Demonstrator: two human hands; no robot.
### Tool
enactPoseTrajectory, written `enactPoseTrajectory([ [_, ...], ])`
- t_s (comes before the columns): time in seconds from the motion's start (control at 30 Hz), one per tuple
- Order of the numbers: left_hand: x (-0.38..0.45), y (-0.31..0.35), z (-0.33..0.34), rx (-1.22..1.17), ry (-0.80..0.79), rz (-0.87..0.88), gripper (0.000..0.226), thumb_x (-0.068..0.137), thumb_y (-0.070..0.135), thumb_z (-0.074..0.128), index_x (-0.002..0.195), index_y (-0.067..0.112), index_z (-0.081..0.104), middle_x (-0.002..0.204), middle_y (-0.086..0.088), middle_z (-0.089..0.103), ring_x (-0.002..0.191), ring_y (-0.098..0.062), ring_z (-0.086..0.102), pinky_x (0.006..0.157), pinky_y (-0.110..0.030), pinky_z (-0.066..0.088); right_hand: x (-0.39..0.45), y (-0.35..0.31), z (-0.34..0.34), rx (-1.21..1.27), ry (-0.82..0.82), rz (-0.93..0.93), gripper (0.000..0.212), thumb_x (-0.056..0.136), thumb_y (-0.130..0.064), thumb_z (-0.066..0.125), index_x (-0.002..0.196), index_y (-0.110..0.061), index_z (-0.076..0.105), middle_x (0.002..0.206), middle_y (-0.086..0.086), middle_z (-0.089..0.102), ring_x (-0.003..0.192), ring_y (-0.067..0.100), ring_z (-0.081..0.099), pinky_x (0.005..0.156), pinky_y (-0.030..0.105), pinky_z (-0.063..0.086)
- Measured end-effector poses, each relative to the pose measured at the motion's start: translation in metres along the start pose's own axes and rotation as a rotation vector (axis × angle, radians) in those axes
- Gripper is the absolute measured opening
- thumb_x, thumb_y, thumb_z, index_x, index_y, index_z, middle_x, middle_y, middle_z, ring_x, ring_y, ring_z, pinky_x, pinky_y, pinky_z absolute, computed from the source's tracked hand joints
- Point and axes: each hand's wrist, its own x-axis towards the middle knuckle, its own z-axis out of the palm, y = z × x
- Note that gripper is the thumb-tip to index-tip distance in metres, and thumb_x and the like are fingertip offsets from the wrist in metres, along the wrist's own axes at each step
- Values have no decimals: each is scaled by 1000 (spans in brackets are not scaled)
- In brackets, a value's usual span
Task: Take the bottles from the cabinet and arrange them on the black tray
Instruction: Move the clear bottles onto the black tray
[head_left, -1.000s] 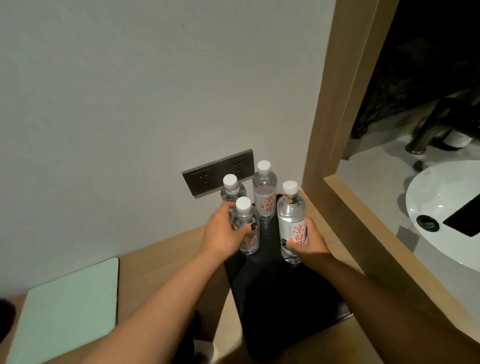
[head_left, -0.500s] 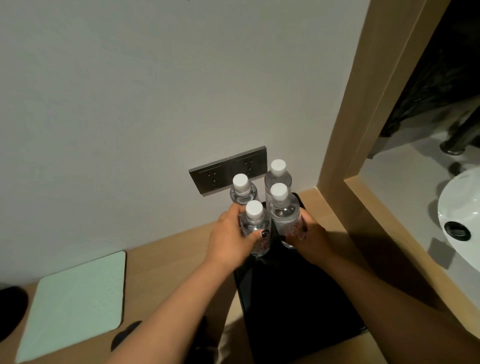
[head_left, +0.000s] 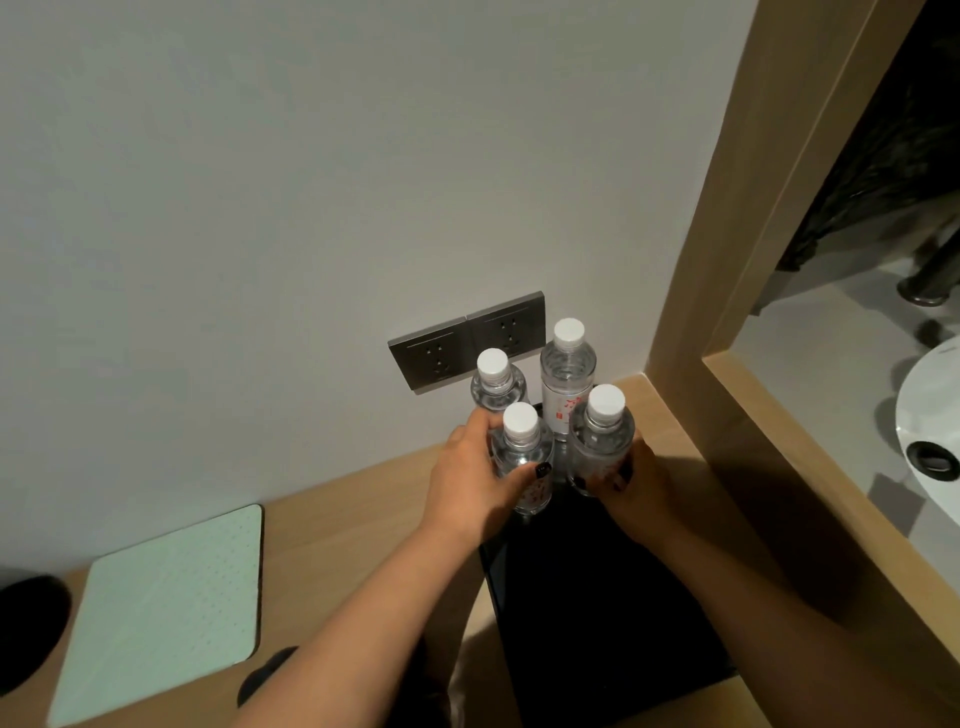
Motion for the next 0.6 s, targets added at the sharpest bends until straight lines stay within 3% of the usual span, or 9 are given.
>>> enactPoseTrajectory([
  [0.13,0,0,2,-17,7,3,50,72,35,77,112,32,48,119,1,60,108,-19,59,91,-44,51,-2,-4,-1,-35,12,-45,60,74,-5,72,105,-51,50,108,-18,60,109,14,59,92,37,52],
  [0.2,0,-1,3,-16,9,0,50,72,35,77,113,31,48,119,2,60,108,-19,59,92,-44,51,-1,-8,-1,-50,18,-62,65,73,-7,72,107,-58,49,110,-15,62,108,13,60,92,39,53],
  [0.3,-1,-1,3,-29,13,-9,51,71,36,78,113,31,48,119,3,60,108,-18,58,91,-44,51,-1,-9,0,-49,24,-99,60,71,-16,73,115,-48,47,119,-3,63,111,13,60,92,43,53],
  [0.43,-2,-1,5,-33,20,-19,53,70,39,78,113,34,47,121,4,59,110,-18,58,92,-45,51,-3,-11,3,-56,61,-114,59,71,-12,73,113,-43,47,116,2,64,108,16,61,90,44,54],
  [0.6,-4,-4,8,-48,39,-20,53,69,40,77,112,36,46,119,6,60,108,-15,59,92,-43,51,1,-6,5,-63,58,-98,57,70,-14,75,121,-19,51,119,3,63,110,17,61,91,45,53],
])
